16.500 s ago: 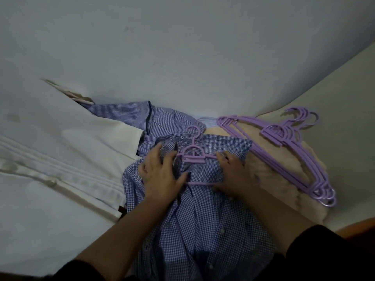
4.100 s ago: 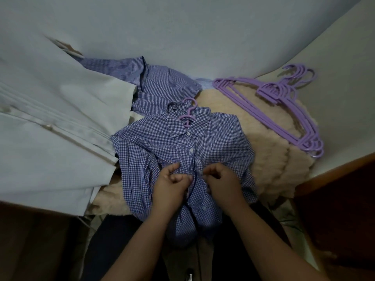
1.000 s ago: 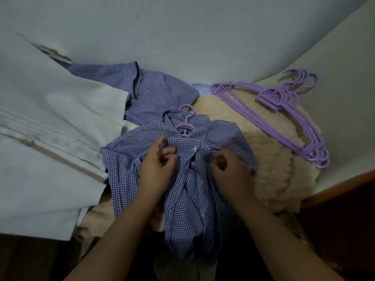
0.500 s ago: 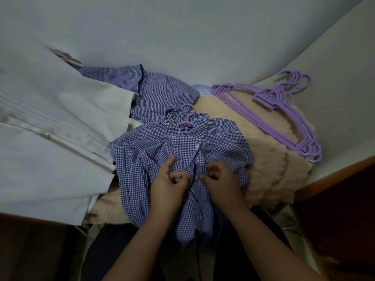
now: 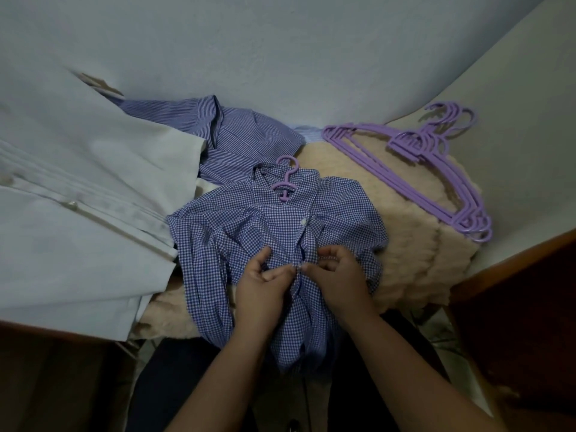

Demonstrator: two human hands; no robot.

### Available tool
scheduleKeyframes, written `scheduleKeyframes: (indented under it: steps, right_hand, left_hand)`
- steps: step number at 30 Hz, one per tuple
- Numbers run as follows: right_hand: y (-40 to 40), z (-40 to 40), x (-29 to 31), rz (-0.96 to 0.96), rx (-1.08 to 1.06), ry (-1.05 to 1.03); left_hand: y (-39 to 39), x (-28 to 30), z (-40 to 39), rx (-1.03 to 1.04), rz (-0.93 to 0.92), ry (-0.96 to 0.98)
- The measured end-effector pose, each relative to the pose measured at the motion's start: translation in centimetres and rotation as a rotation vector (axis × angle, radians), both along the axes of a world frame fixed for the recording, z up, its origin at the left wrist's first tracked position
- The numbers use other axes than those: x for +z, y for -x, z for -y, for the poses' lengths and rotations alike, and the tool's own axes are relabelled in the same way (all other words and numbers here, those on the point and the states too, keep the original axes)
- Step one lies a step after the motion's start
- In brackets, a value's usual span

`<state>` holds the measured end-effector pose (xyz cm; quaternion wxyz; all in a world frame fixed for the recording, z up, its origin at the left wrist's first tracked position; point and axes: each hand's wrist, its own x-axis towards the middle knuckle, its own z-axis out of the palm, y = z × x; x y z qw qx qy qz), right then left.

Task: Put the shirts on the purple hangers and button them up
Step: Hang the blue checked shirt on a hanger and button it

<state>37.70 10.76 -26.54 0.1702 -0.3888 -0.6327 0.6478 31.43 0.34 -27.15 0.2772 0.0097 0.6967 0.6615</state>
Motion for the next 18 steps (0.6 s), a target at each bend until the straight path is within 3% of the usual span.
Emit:
scheduleKeyframes:
  steps: [10, 18]
  right_hand:
    - [-0.12, -0.26, -0.07, -0.013, 0.023, 0.003]
    - [-0.1, 0.24, -0.21, -0.022, -0.015, -0.172]
  left_hand:
    - [0.09, 0.42, -0.03, -0.006, 0.005, -0.04]
    - [0.08, 0.33, 0.02, -0.044, 0.048, -0.13]
